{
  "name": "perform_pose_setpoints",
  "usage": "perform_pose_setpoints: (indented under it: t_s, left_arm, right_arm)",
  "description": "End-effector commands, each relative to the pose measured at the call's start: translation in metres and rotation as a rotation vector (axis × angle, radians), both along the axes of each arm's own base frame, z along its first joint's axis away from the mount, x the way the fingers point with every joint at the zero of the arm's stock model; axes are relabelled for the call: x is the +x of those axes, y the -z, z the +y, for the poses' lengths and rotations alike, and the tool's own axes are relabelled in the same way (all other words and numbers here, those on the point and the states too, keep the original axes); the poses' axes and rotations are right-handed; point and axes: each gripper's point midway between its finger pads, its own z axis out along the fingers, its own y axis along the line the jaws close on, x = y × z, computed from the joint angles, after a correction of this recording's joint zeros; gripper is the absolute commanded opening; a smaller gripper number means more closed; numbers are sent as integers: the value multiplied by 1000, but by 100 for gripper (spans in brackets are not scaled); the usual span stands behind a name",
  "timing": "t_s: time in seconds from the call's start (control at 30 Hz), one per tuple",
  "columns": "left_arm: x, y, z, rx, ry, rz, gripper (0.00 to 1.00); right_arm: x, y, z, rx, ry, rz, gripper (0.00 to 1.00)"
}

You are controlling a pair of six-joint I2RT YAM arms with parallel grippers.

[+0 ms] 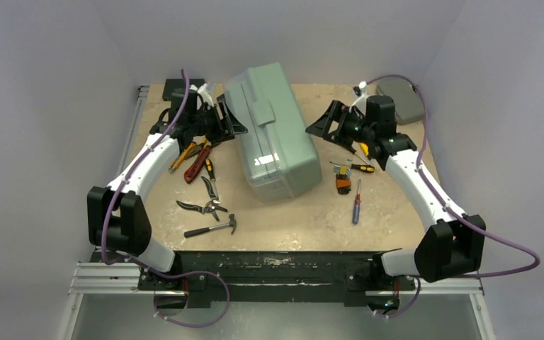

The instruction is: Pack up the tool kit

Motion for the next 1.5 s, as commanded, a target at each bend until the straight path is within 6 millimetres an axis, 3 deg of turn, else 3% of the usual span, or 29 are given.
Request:
perform_pose_setpoints:
  t_s: [0.0, 0.07, 0.17, 0.43, 0.67, 0.9, 1.07, 1.27, 1.47]
  left_arm:
    - [6, -25, 13, -2, -44, -79, 59]
    - [7, -23, 19, 5, -67, -80, 62]
    - [11, -20, 25, 0, -89, -75, 64]
    - [28, -19, 31, -58, -112, -80, 63]
    - [47, -17, 31, -74, -120, -77, 62]
    - [63, -3, 25, -83, -91, -49, 59]
    - [66, 7, 11, -113, -35, -30, 54]
    - [70, 15, -10, -114, 15, -14, 48]
    - [72, 18, -26, -107, 45, -13, 42]
  right_arm:
    - [23, -51, -17, -129, 57, -134, 84]
    - [31, -69, -19, -146, 73, -170, 85]
    - [41, -87, -7, -134, 20, -188, 84]
    - [64, -96, 58, -121, -97, -160, 81]
    - [78, -78, 109, -151, -154, -100, 81]
    - [99, -39, 127, -183, -146, -17, 80]
    - [89, -16, 148, -151, -245, 70, 79]
    - [67, -6, 159, -146, -331, 148, 79]
    - [43, -20, 177, 21, -459, 187, 78]
